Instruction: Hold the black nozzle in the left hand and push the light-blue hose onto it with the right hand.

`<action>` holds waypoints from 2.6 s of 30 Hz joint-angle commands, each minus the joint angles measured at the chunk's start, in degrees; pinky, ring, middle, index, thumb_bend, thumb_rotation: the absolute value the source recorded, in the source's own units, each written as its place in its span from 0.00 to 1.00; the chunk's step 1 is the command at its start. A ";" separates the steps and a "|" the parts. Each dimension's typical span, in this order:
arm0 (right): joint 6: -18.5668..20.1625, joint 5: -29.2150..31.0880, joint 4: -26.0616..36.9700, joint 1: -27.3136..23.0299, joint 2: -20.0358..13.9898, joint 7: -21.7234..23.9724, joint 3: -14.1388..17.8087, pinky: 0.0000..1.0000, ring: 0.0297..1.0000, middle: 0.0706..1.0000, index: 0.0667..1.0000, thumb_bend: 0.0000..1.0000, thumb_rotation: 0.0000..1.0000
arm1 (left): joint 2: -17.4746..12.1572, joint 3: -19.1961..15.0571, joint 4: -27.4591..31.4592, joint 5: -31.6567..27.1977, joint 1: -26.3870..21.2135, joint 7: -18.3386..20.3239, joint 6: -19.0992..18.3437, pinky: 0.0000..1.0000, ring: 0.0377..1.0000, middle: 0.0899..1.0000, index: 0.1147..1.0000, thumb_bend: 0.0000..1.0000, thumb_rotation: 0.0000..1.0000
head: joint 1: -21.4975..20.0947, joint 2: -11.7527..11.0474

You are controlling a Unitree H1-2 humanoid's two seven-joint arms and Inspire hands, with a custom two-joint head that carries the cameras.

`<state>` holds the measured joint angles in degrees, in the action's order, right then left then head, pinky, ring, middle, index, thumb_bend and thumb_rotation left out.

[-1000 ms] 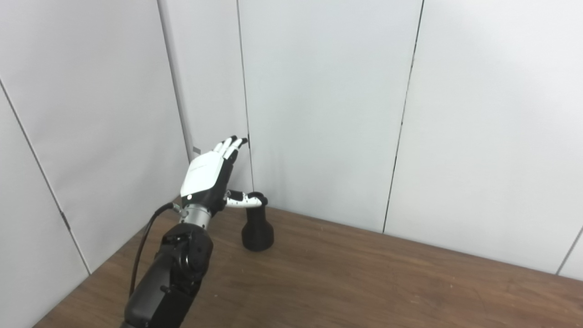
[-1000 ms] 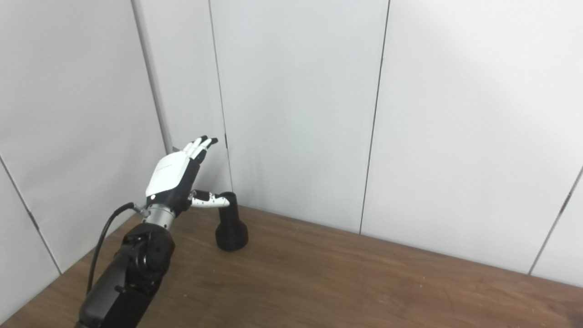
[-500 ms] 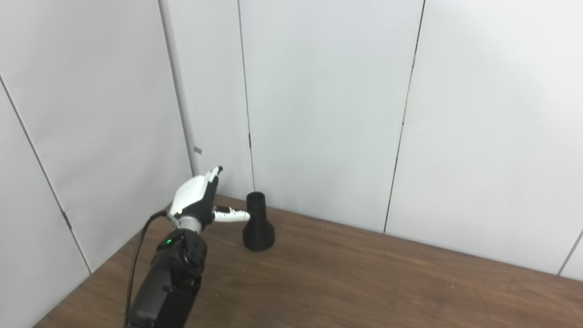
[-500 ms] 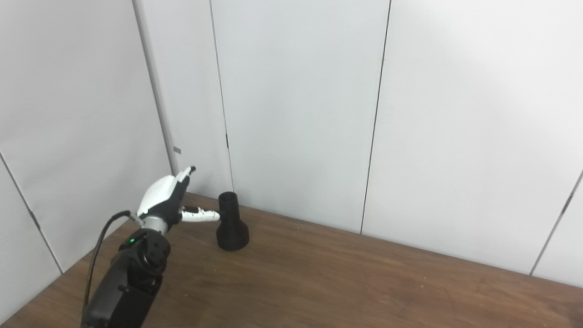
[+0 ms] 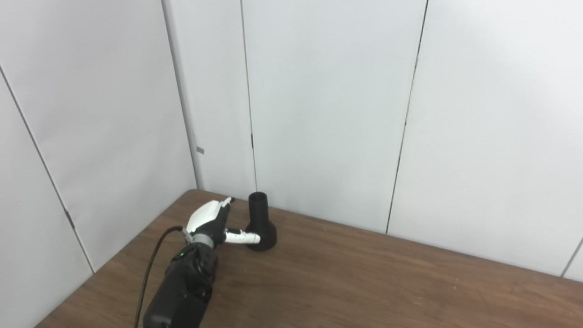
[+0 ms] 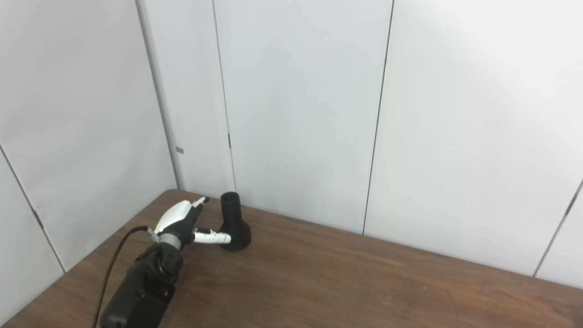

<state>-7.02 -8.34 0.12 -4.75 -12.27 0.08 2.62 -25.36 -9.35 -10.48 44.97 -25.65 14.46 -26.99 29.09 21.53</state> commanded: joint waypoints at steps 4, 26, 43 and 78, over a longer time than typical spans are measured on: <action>-0.92 0.39 2.70 -0.62 -0.69 0.15 0.48 0.40 0.56 0.67 0.46 0.50 0.11 | -2.44 1.06 -2.62 -1.15 -4.34 -0.69 0.08 1.00 1.00 1.00 0.99 1.00 0.44 | -0.17 0.44; 2.25 0.30 5.88 0.58 -0.76 0.61 0.36 0.41 0.55 0.68 0.46 0.50 0.12 | -1.16 7.29 -8.38 -2.95 -6.28 -4.11 0.10 1.00 1.00 0.94 0.91 1.00 0.40 | -1.97 2.35; 2.86 -0.14 6.84 1.12 -0.65 0.75 0.22 0.42 0.53 0.68 0.46 0.50 0.12 | -1.51 11.42 -9.85 -8.20 -6.61 -8.62 0.76 1.00 0.95 0.87 0.84 1.00 0.34 | -2.61 3.53; 4.95 1.25 8.90 1.06 -0.06 1.55 0.38 0.42 0.52 0.67 0.46 0.50 0.13 | -1.15 14.68 -15.25 -15.32 -3.88 -22.86 16.18 0.48 0.52 0.43 0.42 0.53 0.00 | -5.83 6.34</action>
<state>-1.32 -7.50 6.97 -2.41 -12.19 1.79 2.63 -25.37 4.71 -26.19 29.25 -29.49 -9.61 -10.72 23.30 27.86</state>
